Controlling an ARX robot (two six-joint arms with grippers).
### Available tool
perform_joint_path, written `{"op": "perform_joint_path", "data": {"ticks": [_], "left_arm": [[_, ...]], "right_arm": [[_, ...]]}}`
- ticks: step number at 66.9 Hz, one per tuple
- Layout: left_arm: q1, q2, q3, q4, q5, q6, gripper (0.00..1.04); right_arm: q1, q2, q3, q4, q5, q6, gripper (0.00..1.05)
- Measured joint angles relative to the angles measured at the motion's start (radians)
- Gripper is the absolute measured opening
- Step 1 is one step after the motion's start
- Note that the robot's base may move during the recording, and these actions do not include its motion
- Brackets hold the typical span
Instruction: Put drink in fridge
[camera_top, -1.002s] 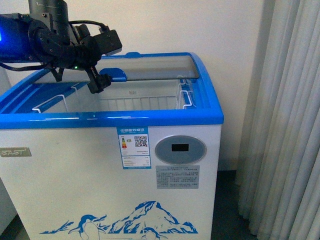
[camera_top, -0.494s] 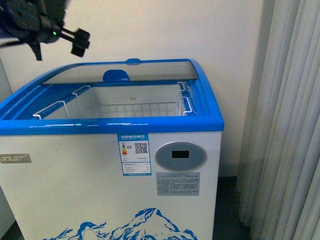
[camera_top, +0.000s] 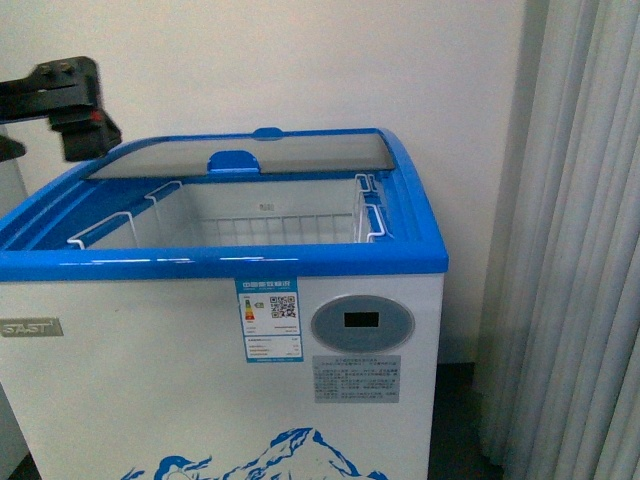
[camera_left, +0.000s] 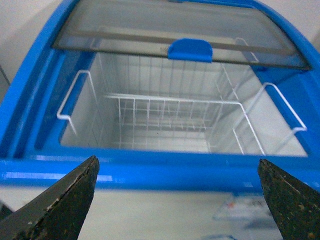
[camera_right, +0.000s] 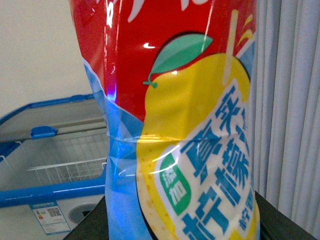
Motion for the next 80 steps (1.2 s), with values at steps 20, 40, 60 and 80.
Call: {"op": "perform_joint_path", "data": {"ticks": [20, 40, 60, 80], "left_arm": [[0.079, -0.470, -0.550, 0.219, -0.014, 0.055, 0.44], [0.077, -0.596, -0.687, 0.218, -0.010, 0.064, 0.03], [0.077, -0.754, -0.778, 0.149, -0.010, 0.065, 0.03], [0.077, -0.887, -0.820, 0.061, -0.010, 0.066, 0.03]], "right_arm": [[-0.078, 0.149, 0.261, -0.561, -0.237, -0.113, 0.40], [-0.183, 0.694, 0.673, -0.754, -0.298, -0.674, 0.40], [-0.107, 1.303, 1.159, -0.650, -0.131, -1.156, 0.40], [-0.049, 1.539, 1.305, -0.523, -0.099, -1.409, 0.40]]}}
